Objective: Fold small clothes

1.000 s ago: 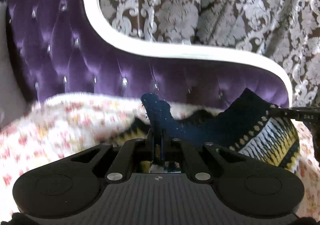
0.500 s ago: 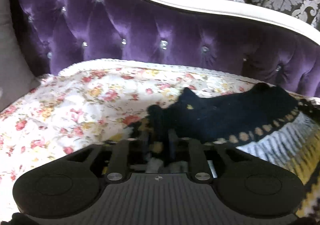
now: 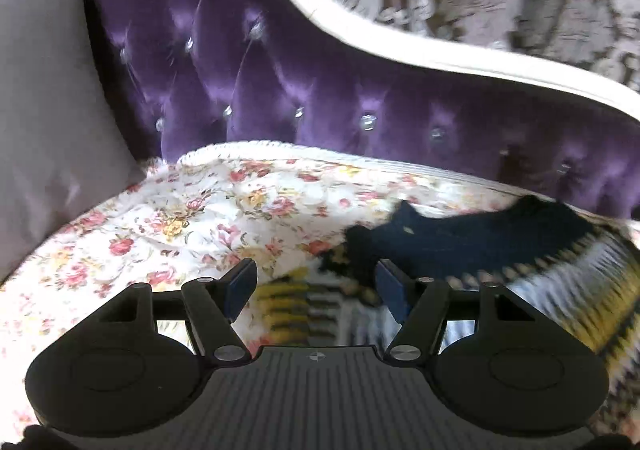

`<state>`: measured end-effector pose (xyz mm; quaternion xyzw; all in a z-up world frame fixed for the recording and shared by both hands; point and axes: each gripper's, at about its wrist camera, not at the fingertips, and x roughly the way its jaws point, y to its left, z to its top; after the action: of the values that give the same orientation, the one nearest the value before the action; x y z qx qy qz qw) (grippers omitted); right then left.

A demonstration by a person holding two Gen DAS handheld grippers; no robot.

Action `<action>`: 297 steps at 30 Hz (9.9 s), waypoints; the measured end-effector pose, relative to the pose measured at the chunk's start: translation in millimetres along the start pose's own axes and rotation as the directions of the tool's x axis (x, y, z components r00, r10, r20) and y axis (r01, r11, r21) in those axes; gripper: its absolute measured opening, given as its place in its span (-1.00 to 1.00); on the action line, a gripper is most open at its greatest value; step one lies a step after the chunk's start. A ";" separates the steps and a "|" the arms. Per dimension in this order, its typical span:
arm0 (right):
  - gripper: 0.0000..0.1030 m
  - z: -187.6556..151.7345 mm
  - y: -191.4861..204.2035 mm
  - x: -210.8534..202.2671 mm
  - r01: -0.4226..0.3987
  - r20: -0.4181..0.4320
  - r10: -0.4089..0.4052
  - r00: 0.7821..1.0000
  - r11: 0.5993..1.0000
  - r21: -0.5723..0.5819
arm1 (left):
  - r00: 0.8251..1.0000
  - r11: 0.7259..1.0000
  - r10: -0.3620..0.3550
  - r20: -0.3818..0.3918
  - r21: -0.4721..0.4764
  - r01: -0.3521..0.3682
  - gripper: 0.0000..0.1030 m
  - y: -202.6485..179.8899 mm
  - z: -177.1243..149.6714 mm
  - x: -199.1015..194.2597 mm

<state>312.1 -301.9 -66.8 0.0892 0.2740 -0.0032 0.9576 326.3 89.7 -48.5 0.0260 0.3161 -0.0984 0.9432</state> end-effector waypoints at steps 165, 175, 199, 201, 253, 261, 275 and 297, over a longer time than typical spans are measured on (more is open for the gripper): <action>0.97 -56.4 -77.4 -12.1 -0.479 -0.034 0.543 0.839 0.767 0.426 | 0.980 0.986 -0.137 -0.144 -0.116 0.121 0.40 -104.5 -3.5 28.5; -0.08 -55.1 -61.8 -10.2 -0.408 -0.099 0.498 0.861 0.794 0.450 | 0.977 0.995 -0.044 -0.206 0.080 0.062 0.40 -136.4 -4.7 57.6; -0.37 2.3 162.3 -12.8 -0.520 -0.162 0.558 0.814 0.824 0.223 | 0.999 0.929 0.037 -0.003 -0.369 -0.035 0.22 44.9 -38.4 -33.7; -0.45 -6.4 185.0 -5.2 -0.533 -0.184 0.571 0.800 0.817 0.221 | 0.999 0.923 0.047 -0.007 -0.382 -0.046 0.22 49.9 -39.7 -33.4; 0.05 -152.2 300.4 -107.6 -0.100 -0.028 0.170 0.985 0.429 -0.898 | 0.943 0.910 -0.282 -0.175 -0.361 0.205 0.22 20.7 -25.5 -24.8; -0.64 -118.9 282.8 -104.5 -0.152 -0.045 0.187 0.981 0.607 -0.780 | 0.908 0.850 -0.386 -0.161 -0.444 0.283 0.30 23.2 -26.0 -17.6; -0.64 -76.7 232.6 -111.9 -0.260 -0.020 0.282 0.959 0.849 -0.461 | 0.805 0.702 -0.573 -0.153 -0.598 0.387 0.77 -5.7 -16.8 27.5; -0.64 -72.6 263.2 -137.5 -0.277 0.064 0.345 0.936 0.838 -0.471 | 0.880 0.861 -0.466 -0.098 -0.280 0.425 -0.64 14.4 23.7 -13.0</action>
<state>171.7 -36.2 -10.6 -0.0944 0.1780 0.2102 0.9567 333.1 103.4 -21.9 -0.1592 0.3989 -0.2711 0.8614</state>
